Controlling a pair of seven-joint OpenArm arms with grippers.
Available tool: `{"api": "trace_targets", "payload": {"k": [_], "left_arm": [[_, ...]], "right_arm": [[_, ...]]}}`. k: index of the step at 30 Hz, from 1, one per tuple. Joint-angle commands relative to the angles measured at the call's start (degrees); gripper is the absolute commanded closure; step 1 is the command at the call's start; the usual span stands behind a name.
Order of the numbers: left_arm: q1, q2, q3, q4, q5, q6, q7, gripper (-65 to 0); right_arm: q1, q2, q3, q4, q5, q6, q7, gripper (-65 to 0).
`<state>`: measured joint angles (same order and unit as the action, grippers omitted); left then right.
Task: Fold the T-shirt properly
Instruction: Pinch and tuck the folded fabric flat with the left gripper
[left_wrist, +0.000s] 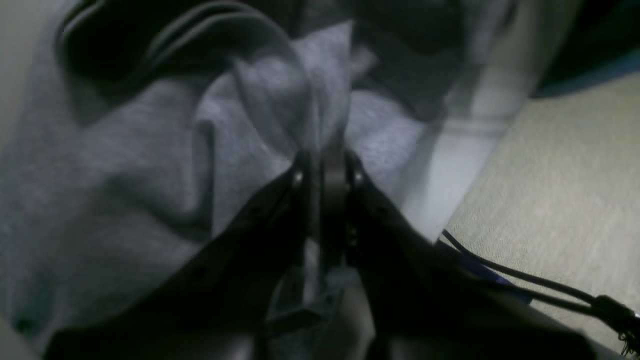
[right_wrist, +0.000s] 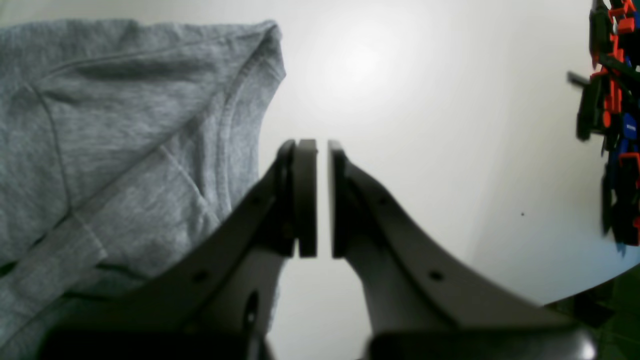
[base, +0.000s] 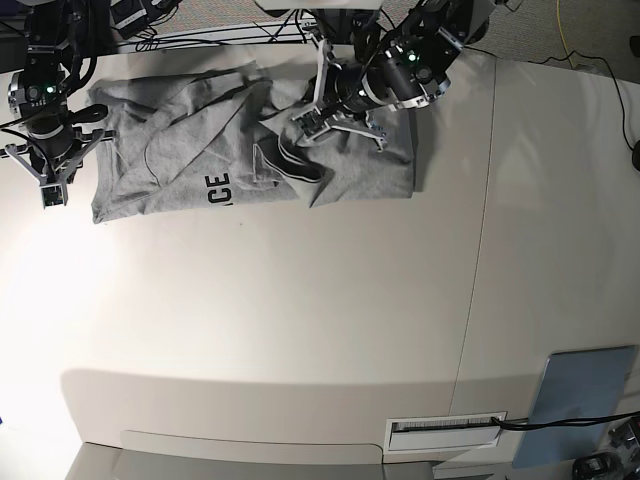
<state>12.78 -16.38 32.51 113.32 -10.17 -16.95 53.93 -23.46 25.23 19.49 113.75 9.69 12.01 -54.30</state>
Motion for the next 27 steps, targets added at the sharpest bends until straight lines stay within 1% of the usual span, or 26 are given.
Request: {"api": "trace_targets", "payload": {"k": [1, 11, 13, 15, 16, 17, 18, 20, 21, 23, 27], "left_arm": [[-0.2, 0.2, -0.1, 1.2, -0.6, -0.2, -1.1, -5.4], [-0.3, 0.2, -0.1, 1.2, -0.6, -0.2, -1.2, -6.0], [-0.3, 0.2, -0.1, 1.2, -0.6, -0.3, -1.2, -9.5], [-0.2, 0.2, -0.1, 1.2, -0.6, -1.7, -1.2, -13.2], [-0.2, 0.2, -0.1, 1.2, -0.6, -2.0, -1.2, -13.4], [-0.2, 0.2, -0.1, 1.2, -0.6, -2.0, -1.2, -13.2], [-0.2, 0.2, -0.1, 1.2, -0.6, -1.9, -1.2, -11.0], [-0.2, 0.2, -0.1, 1.2, -0.6, -1.7, -1.2, -1.7], [-0.2, 0.2, -0.1, 1.2, -0.6, -1.6, -1.2, 0.0], [-0.2, 0.2, -0.1, 1.2, -0.6, -0.8, -1.2, 0.0], [-0.2, 0.2, -0.1, 1.2, -0.6, -0.8, -1.2, 0.0]], "right_arm": [[0.3, 1.0, 0.5, 1.0, -0.3, -0.3, 0.7, -4.2], [0.3, 1.0, 0.5, 1.0, -0.3, -0.3, 0.0, -4.2], [0.3, 1.0, 0.5, 1.0, -0.3, -0.3, 0.0, -4.2], [0.3, 1.0, 0.5, 1.0, -0.3, -0.3, 0.0, -4.2], [0.3, 1.0, 0.5, 1.0, -0.3, -0.3, 0.0, -4.2], [0.3, 1.0, 0.5, 1.0, -0.3, -0.3, 0.0, -4.2], [0.3, 1.0, 0.5, 1.0, -0.3, -0.3, 0.0, -4.2], [0.3, 1.0, 0.5, 1.0, -0.3, -0.3, 0.0, -4.2], [0.3, 1.0, 0.5, 1.0, -0.3, -0.3, 0.0, -4.2], [0.3, 1.0, 0.5, 1.0, -0.3, -0.3, 0.0, -4.2], [0.3, 1.0, 0.5, 1.0, -0.3, -0.3, 0.0, -4.2]]}}
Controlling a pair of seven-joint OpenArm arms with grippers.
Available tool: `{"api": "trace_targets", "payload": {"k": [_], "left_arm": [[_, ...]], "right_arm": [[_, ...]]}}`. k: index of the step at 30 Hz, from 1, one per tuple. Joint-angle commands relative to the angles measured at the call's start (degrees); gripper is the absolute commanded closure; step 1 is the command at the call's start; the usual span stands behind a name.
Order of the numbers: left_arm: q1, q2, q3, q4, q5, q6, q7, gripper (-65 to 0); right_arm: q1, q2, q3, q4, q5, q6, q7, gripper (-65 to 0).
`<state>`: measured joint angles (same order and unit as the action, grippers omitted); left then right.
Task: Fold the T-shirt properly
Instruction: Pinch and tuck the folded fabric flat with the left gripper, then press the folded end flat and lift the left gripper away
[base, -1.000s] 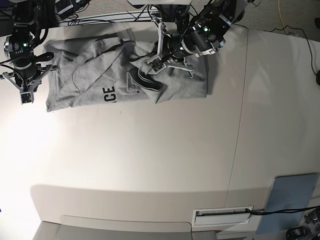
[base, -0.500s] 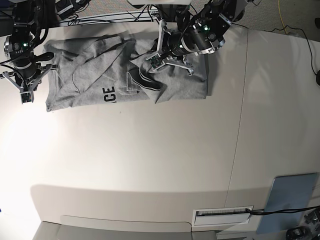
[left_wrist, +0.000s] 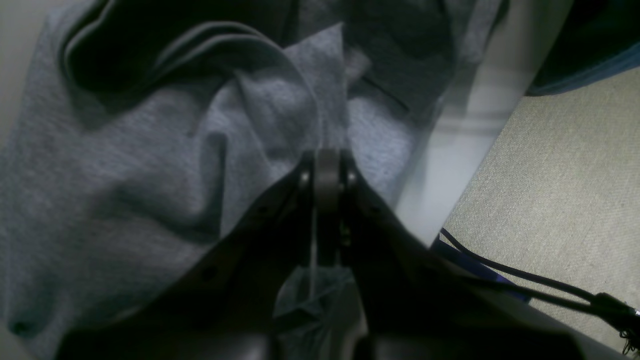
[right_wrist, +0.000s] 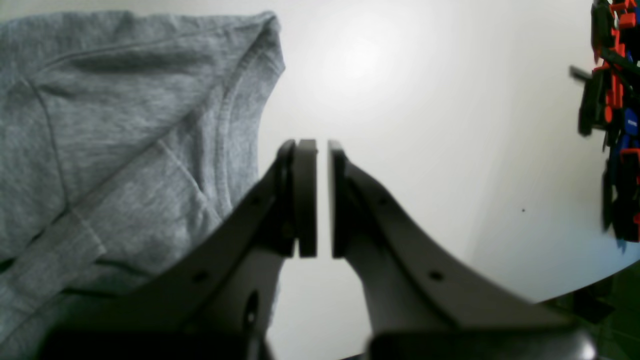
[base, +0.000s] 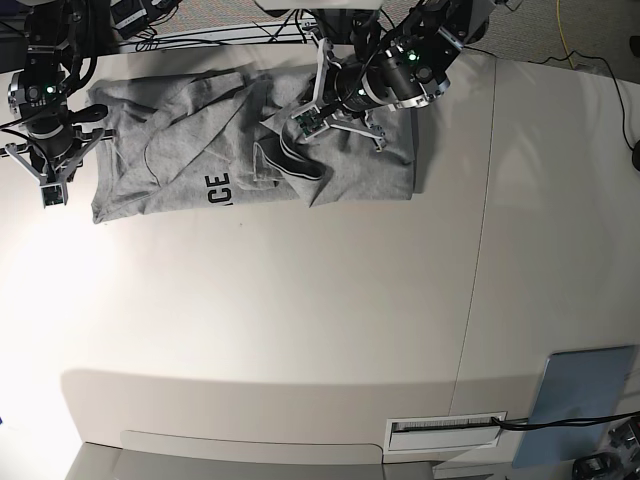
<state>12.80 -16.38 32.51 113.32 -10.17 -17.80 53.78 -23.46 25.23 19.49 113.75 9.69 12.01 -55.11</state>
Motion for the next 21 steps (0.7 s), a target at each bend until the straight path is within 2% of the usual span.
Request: {"api": "trace_targets", "payload": {"k": [1, 2, 5, 10, 17, 21], "left_arm": [[-0.3, 0.2, -0.1, 1.2, -0.6, 0.0, -1.1, 0.0], [-0.3, 0.2, -0.1, 1.2, -1.2, 0.3, -1.3, 0.0], [-0.5, 0.2, -0.1, 1.2, -6.4, 5.0, -2.2, 0.0], [-2.1, 0.2, -0.1, 1.2, -15.8, 9.1, -4.4, 0.0], [-3.0, 1.5, -1.6, 1.2, -23.2, 9.9, -5.0, 0.0], [-3.0, 1.5, -2.6, 1.2, -24.9, 10.0, -6.2, 0.0]], "right_arm": [[0.3, 1.0, 0.5, 1.0, -0.3, -0.3, 0.8, -4.2], [0.3, 1.0, 0.5, 1.0, -0.3, -0.3, 0.7, -4.2], [0.3, 1.0, 0.5, 1.0, -0.6, -0.3, 0.7, -4.2], [0.3, 0.9, 0.5, 1.0, -1.2, -0.3, 0.6, -4.2], [0.3, 0.9, 0.5, 1.0, -1.4, -0.3, 0.4, -4.2], [0.3, 0.9, 0.5, 1.0, -1.6, -0.3, 0.4, -4.2]]}}
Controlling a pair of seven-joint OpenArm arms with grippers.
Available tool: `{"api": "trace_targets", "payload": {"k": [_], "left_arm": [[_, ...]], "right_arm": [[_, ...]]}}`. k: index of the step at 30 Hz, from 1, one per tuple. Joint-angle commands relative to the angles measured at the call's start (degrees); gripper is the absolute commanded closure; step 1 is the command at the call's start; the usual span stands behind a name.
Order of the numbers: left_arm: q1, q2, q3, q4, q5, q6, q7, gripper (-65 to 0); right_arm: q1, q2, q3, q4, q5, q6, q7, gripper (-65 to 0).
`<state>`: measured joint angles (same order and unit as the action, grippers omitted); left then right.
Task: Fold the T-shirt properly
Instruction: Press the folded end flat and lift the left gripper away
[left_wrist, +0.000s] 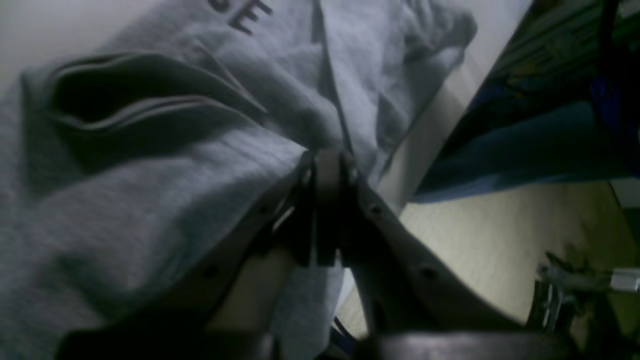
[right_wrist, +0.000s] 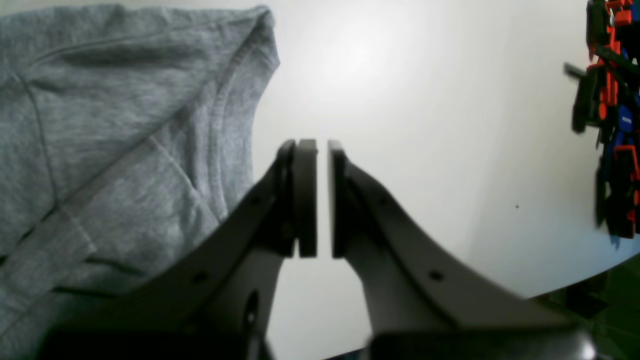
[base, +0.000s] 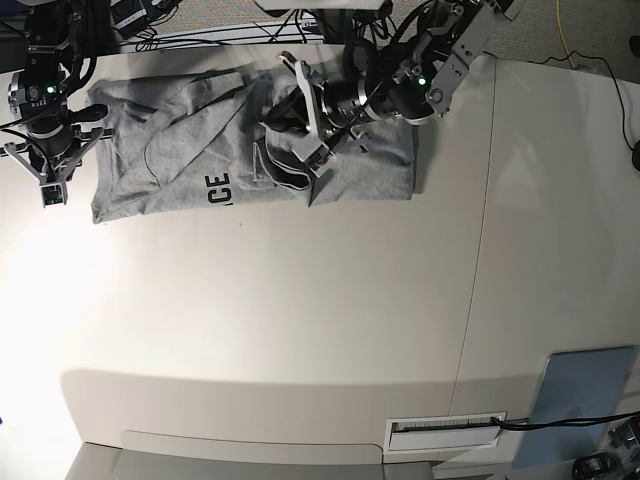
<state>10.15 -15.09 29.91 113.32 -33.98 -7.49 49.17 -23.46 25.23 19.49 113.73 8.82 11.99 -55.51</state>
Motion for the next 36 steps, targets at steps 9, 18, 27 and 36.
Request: {"api": "trace_targets", "payload": {"k": [9, 18, 27, 36], "left_arm": [[-0.3, 1.0, -6.3, 1.2, -4.5, 1.7, -2.7, 0.0], [1.4, 1.0, -9.8, 1.2, -11.5, -4.0, 0.0, 0.0], [4.2, 0.9, -9.8, 0.9, -12.3, -9.5, -0.1, -22.6], [2.9, 0.9, -10.8, 0.9, -1.7, -14.9, -1.1, -35.9]], "right_arm": [[0.3, 0.9, 0.5, 1.0, -0.7, -0.2, 0.8, -4.2], [0.3, 0.9, 0.5, 1.0, -0.7, -0.2, 0.9, -4.2], [0.3, 0.9, 0.5, 1.0, -0.7, -0.3, 1.0, -4.2], [0.3, 1.0, 0.5, 1.0, -0.8, -0.2, 0.8, -9.2]]}}
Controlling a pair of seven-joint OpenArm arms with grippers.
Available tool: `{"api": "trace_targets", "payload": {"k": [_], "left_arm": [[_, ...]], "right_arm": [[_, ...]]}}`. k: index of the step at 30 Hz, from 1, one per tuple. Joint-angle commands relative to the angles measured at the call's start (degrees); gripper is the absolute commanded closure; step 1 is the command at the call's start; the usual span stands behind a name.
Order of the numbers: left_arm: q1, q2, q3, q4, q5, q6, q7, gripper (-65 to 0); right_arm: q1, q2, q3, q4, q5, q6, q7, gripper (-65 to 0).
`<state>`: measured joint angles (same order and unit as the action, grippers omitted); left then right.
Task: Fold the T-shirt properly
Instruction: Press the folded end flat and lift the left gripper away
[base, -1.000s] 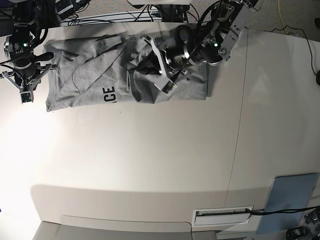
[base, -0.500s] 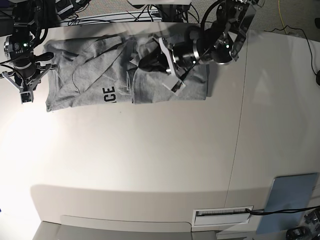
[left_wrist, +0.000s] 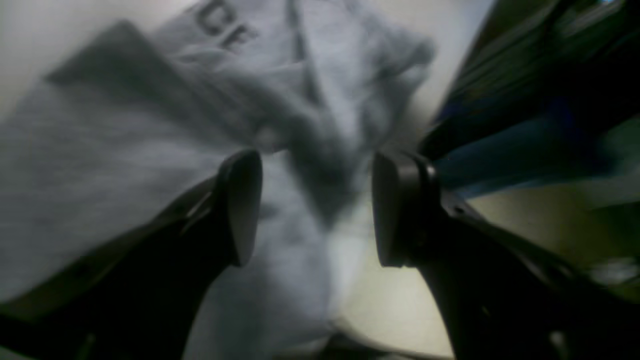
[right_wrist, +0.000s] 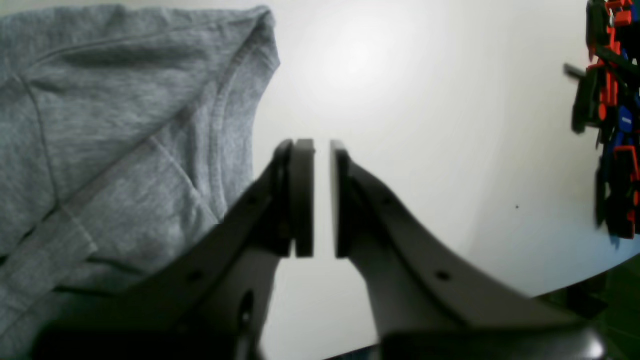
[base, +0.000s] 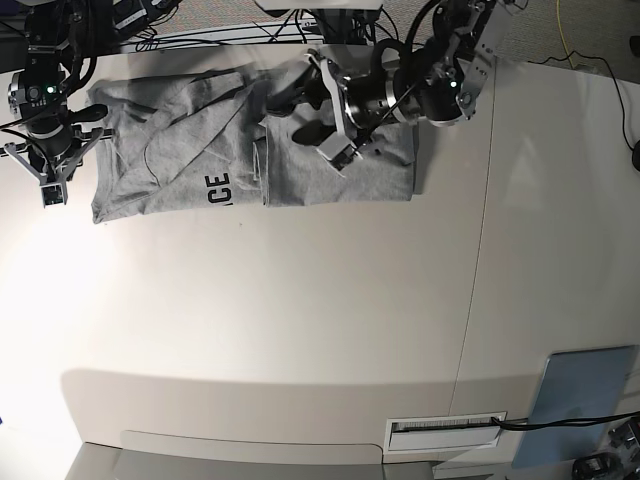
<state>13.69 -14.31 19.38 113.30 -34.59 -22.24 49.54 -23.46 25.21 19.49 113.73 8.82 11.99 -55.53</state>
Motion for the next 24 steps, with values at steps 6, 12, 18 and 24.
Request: {"api": "trace_targets", "payload": {"k": [6, 12, 18, 24], "left_arm": [[-1.2, -0.8, -10.5, 1.0, 2.0, -1.6, -1.4, -34.5], [1.1, -4.4, -20.8, 1.0, -0.1, -6.6, 0.2, -30.7], [6.1, -4.9, -26.4, 0.9, -0.1, -9.4, -1.2, -30.7], [7.7, -4.8, -26.6, 0.9, -0.1, -9.4, -2.0, -30.7]], "right_arm": [[0.3, 1.0, 0.5, 1.0, -0.7, 0.1, -0.4, -30.5], [0.3, 1.1, 2.7, 0.0, 3.7, 0.2, -4.2, -31.2], [2.8, 1.2, 8.8, -9.7, 15.6, 5.8, -5.1, -31.2], [9.8, 1.3, 8.7, -20.8, 27.6, 13.7, -10.5, -31.1]]}}
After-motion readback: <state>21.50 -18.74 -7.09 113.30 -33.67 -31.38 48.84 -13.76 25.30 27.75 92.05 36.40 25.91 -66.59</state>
